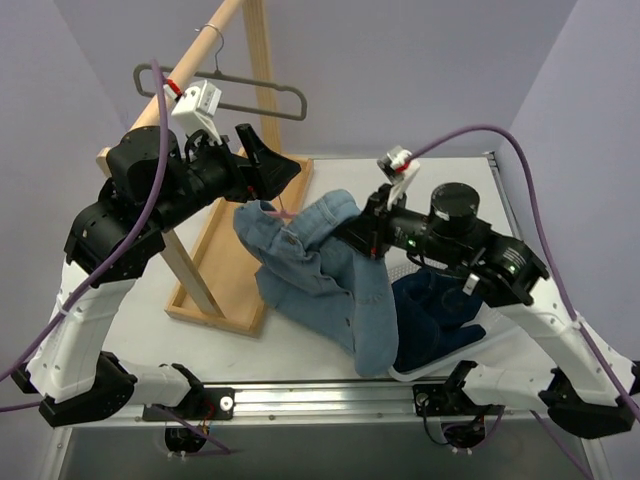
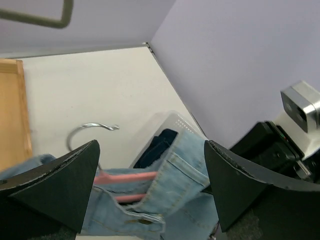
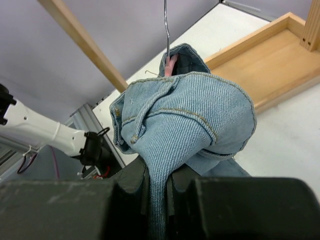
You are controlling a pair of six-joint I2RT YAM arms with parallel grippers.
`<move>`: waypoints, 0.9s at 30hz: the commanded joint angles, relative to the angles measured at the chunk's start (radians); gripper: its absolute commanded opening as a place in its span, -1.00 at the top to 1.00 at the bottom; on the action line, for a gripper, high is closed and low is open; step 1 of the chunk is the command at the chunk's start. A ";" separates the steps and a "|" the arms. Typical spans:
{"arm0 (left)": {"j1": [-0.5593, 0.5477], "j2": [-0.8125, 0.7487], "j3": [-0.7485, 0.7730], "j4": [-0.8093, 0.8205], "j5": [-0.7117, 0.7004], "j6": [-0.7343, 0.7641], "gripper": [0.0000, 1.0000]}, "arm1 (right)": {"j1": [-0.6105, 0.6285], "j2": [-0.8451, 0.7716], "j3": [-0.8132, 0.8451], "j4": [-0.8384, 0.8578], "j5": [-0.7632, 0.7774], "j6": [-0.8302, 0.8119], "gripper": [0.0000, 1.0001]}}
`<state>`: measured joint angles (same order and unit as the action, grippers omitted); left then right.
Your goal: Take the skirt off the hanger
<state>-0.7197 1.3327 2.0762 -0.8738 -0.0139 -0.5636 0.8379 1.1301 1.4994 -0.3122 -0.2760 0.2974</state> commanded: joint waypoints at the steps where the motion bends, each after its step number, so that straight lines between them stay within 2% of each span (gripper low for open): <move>1: -0.007 -0.027 0.028 0.064 -0.098 0.016 -0.88 | -0.010 -0.117 -0.028 0.001 0.014 0.040 1.00; 4: -0.021 -0.012 0.042 0.035 -0.104 0.024 -0.88 | -0.011 -0.179 -0.053 -0.014 0.041 0.063 1.00; 6: -0.064 0.002 0.045 0.021 -0.124 0.051 -0.88 | -0.013 -0.203 -0.080 -0.004 0.054 0.083 1.00; 9: -0.176 0.016 0.038 0.021 -0.231 0.105 -0.88 | -0.014 -0.222 -0.093 0.025 0.057 0.100 1.00; 13: -0.215 0.055 0.070 -0.023 -0.282 0.067 -0.89 | -0.013 -0.217 -0.070 0.054 0.067 0.102 1.00; 14: -0.215 0.060 0.079 -0.031 -0.285 0.061 -0.96 | -0.014 -0.216 -0.061 0.055 0.073 0.098 1.00; 15: -0.215 0.065 0.081 -0.042 -0.288 0.045 -0.83 | -0.014 -0.214 -0.045 0.051 0.075 0.095 1.00; 18: -0.215 0.077 0.082 -0.080 -0.304 0.005 -0.61 | -0.014 -0.211 -0.022 0.047 0.095 0.085 1.00; 24: -0.225 0.080 0.061 -0.143 -0.339 -0.047 -0.41 | -0.014 -0.201 0.019 0.035 0.123 0.065 1.00; 27: -0.234 0.077 0.038 -0.155 -0.342 -0.056 -0.38 | -0.014 -0.190 0.044 0.035 0.124 0.059 1.00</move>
<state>-0.9428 1.4239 2.1185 -1.0012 -0.3264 -0.5919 0.8307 0.9447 1.4689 -0.4171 -0.1757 0.3653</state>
